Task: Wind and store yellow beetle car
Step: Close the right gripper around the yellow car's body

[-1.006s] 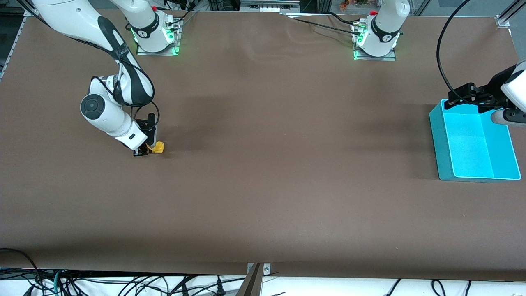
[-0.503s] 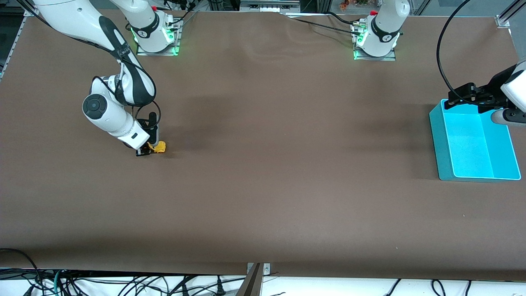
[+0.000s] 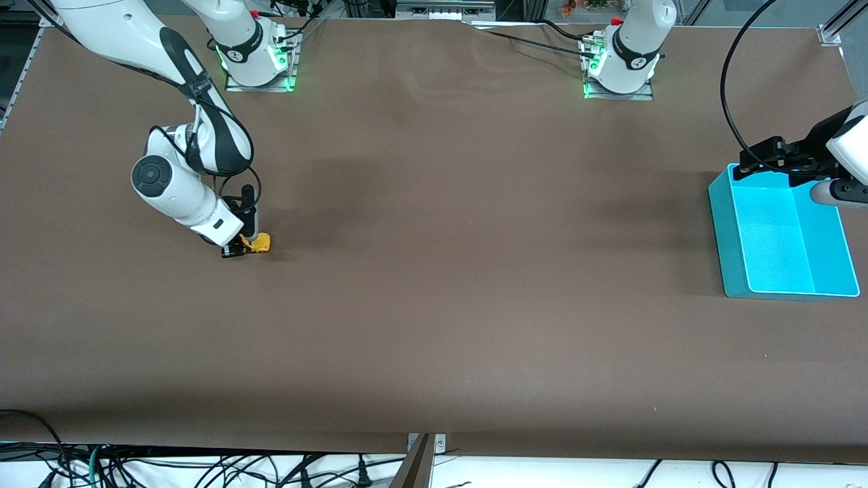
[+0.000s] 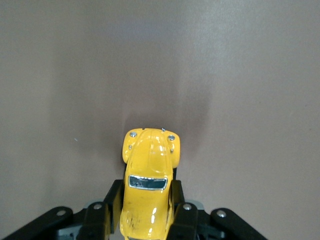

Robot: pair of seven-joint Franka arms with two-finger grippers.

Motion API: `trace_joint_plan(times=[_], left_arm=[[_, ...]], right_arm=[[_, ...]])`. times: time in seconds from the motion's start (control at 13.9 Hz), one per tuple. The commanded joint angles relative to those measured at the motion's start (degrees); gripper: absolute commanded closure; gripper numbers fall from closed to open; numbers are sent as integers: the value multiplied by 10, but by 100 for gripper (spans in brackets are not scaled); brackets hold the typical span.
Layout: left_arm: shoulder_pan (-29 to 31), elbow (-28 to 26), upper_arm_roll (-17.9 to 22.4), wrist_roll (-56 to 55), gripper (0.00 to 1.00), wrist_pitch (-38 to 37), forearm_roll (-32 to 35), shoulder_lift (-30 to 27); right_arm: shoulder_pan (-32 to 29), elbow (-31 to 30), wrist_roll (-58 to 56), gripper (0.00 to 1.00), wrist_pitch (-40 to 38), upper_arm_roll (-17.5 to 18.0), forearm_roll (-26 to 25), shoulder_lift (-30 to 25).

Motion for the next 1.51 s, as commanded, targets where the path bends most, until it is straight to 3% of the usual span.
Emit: trace_joint_plan(times=[0.0,1.08,1.44], left_arm=[[0,2,-2,-2,0,-1,6,-4],[0,2,-2,-2,0,-1,6,-4],[0,2,-2,-2,0,-1,6,-4]], right_arm=[[-22,4,-25,73,19,10,11,20],[-133,5,-191,73,22,6,15,44],[-208,28,-291,73,21,8,18,82]])
